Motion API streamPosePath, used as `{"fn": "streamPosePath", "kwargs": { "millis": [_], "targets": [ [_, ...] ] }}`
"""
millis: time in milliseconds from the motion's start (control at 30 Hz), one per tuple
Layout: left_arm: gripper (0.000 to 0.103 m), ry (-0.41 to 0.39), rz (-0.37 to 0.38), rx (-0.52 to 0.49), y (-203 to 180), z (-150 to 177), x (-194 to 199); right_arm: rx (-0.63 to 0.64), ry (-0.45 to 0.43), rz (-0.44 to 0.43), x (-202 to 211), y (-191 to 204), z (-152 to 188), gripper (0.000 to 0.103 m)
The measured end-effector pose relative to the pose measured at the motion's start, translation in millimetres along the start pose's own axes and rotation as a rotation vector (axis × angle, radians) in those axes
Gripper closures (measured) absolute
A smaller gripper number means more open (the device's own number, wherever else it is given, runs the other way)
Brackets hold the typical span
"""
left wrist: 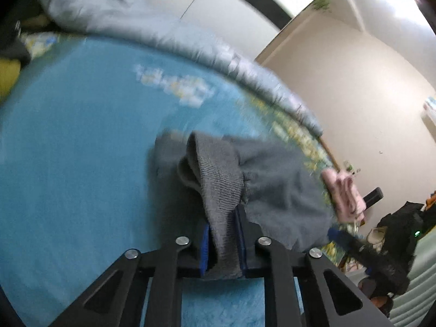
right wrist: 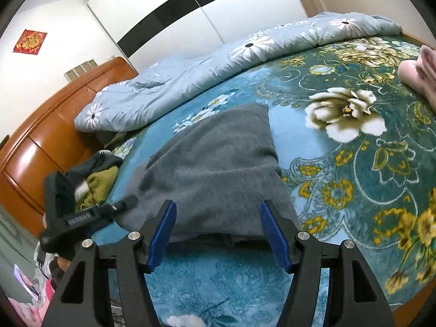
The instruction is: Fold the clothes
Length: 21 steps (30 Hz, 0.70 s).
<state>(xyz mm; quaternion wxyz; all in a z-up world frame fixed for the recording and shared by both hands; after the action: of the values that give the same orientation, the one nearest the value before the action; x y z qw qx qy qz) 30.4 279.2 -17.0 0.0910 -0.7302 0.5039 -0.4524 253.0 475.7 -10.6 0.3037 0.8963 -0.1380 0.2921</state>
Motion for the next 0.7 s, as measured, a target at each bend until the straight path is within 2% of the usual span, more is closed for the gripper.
{"fn": "streamPosePath", "kwargs": {
  "millis": [67,133,233,300,333,400,500,533,600,667,700],
  "targets": [
    [0.086,-0.037,-0.003,-0.005,0.6,-13.4,6.7,0.005,-0.01,-0.007,3.0,1.3,-1.9,0.037],
    [0.087,-0.031,-0.04,0.014,13.2,-15.4,3.3,0.01,-0.017,0.003,5.6,0.0,-1.0,0.037],
    [0.088,0.051,-0.131,0.065,43.5,6.7,-17.3,-0.011,-0.008,0.026,4.2,-8.3,4.3,0.037],
    [0.09,0.117,-0.149,0.135,62.7,24.8,-30.8,-0.032,0.01,0.043,-0.6,-14.4,7.0,0.037],
    [0.09,0.13,-0.144,0.163,68.4,29.6,-32.8,-0.037,0.018,0.05,-2.9,-15.7,6.6,0.037],
    [0.089,0.107,-0.124,0.176,69.0,27.4,-25.8,-0.024,0.017,0.054,-3.4,-13.1,2.5,0.037],
    [0.089,0.047,-0.121,0.122,53.5,10.6,-8.5,0.017,-0.007,0.061,-0.5,-3.7,-11.2,0.037],
    [0.086,0.025,-0.108,0.103,45.0,5.3,-3.5,0.03,-0.014,0.062,-0.5,-0.5,-16.2,0.037],
    [0.085,-0.008,-0.077,0.061,27.4,-3.8,3.7,0.058,-0.02,0.064,-3.9,6.2,-25.4,0.037],
    [0.079,-0.011,-0.035,0.007,7.8,-8.4,1.7,0.09,-0.016,0.065,-10.7,14.2,-33.0,0.037],
    [0.07,-0.013,-0.014,-0.02,-1.9,-10.7,0.6,0.098,-0.009,0.061,-14.9,16.5,-34.1,0.037]
  ]
}}
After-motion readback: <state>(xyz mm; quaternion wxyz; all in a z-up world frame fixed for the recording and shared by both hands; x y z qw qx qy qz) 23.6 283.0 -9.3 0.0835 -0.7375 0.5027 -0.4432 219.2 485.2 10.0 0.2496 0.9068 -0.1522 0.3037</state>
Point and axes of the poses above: each gripper's, at about its wrist camera, not at the fingertips, and x roughly against the way its jaws point, y to its left, z to its underside, the point moved 4 cm from there along -x, roughly the way its jaws point, and after that the axes turned 1 degree about x, right-handed, at the moved point
